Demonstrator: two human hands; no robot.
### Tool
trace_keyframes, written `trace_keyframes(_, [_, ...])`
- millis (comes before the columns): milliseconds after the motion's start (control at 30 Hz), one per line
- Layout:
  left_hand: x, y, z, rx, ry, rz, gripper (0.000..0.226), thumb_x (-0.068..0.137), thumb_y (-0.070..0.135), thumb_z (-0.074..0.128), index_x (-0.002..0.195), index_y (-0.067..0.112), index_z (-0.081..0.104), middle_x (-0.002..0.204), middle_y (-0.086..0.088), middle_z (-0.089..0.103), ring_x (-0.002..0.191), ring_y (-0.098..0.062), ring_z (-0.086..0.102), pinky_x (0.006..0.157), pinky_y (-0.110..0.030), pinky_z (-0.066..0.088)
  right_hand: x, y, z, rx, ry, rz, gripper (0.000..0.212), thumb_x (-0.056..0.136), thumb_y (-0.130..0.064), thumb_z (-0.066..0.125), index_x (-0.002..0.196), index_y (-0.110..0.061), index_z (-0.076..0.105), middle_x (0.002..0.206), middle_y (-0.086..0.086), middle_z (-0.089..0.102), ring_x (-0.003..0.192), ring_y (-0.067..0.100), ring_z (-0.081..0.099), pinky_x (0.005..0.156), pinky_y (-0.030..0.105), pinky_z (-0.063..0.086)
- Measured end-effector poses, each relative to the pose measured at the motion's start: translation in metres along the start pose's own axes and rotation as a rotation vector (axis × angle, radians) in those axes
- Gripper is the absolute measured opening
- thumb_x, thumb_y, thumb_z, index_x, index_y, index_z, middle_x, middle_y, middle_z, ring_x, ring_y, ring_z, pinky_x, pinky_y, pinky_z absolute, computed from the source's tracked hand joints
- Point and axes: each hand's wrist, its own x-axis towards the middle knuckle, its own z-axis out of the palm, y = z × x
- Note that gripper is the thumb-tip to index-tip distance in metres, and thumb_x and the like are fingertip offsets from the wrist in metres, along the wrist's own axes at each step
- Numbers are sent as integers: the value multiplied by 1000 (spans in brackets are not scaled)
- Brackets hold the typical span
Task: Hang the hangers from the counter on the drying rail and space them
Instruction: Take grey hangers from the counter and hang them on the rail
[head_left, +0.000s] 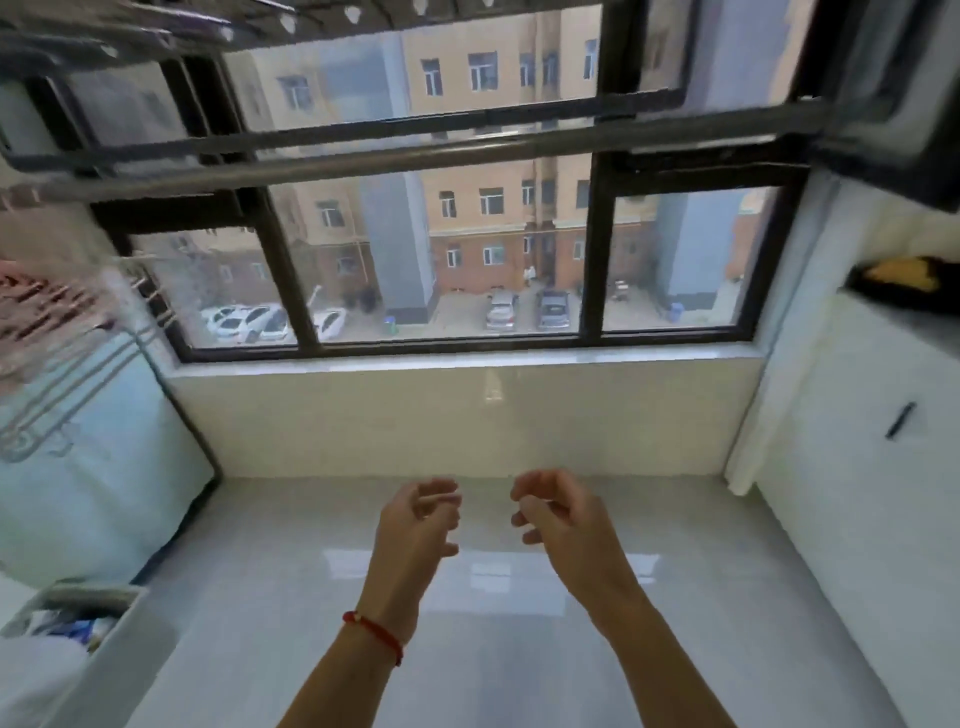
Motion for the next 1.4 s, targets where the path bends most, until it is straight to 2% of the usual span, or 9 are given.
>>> trace_keyframes(300, [-77, 55, 292, 144, -622, 147, 24, 94, 1, 58, 108, 17, 68, 110, -2, 70, 103, -20, 66, 84, -40, 61, -63, 15, -291, 11, 607, 44, 17, 95, -9, 58, 104, -21, 66, 96, -2, 73, 84, 19, 71, 79, 44, 61])
trace_keyframes(500, [-132, 70, 459, 146, -948, 223, 19, 99, 8, 57, 102, 19, 73, 103, 2, 71, 98, -19, 68, 86, -42, 61, -127, 33, -420, 2, 969, 116, 17, 95, -12, 58, 104, -25, 66, 96, -6, 73, 83, 15, 71, 81, 41, 61])
trace_keyframes(700, [-144, 78, 618, 198, -1190, 286, 20, 97, 7, 56, 107, 18, 69, 109, -1, 70, 101, -20, 67, 90, -43, 61, -132, 58, -534, -89, 1173, 171, 21, 98, -12, 55, 107, -28, 66, 98, -7, 72, 85, 15, 71, 81, 39, 61])
trace_keyframes(800, [-125, 78, 701, 273, -1255, 300, 22, 95, 7, 59, 110, 20, 68, 112, -2, 69, 103, -19, 66, 92, -41, 59, -109, 70, -587, -91, 1253, 191, 18, 98, -14, 57, 106, -27, 66, 99, -6, 72, 84, 15, 71, 80, 39, 61])
trace_keyframes(933, [-94, 79, 801, 385, -1301, 359, 24, 92, 11, 62, 114, 19, 67, 112, -1, 69, 93, -19, 66, 75, -26, 54, -74, 93, -640, -66, 1313, 222, 19, 97, -13, 58, 103, -28, 67, 98, -6, 73, 85, 18, 71, 77, 36, 60])
trace_keyframes(1033, [-81, 83, 866, 496, -1295, 480, 30, 91, 14, 65, 121, 15, 66, 112, 1, 65, 101, -19, 60, 86, -23, 43, -54, 111, -668, -32, 1342, 270, 16, 97, -12, 60, 101, -24, 67, 96, -4, 72, 84, 20, 71, 75, 37, 58])
trace_keyframes(1133, [-77, 87, 921, 545, -1335, 577, 33, 90, 14, 67, 124, 11, 63, 111, -1, 62, 101, -18, 59, 84, -21, 41, -39, 120, -703, -20, 1324, 293, 12, 96, -7, 60, 100, -17, 68, 91, 0, 72, 82, 19, 69, 73, 37, 56])
trace_keyframes(1267, [-77, 83, 996, 664, -1357, 710, 47, 86, 27, 74, 126, 7, 61, 119, -11, 67, 107, -30, 62, 89, -32, 51, -18, 128, -761, 2, 1296, 271, 13, 94, -5, 62, 96, -16, 68, 86, -4, 70, 80, 12, 64, 72, 28, 52])
trace_keyframes(1400, [-86, 77, 1055, 900, -1311, 788, 68, 80, 40, 72, 136, 8, 52, 133, -18, 58, 123, -38, 51, 99, -43, 50, -8, 142, -801, 26, 1286, 300, 16, 95, -4, 61, 94, -19, 67, 88, -3, 70, 77, 10, 63, 71, 26, 51])
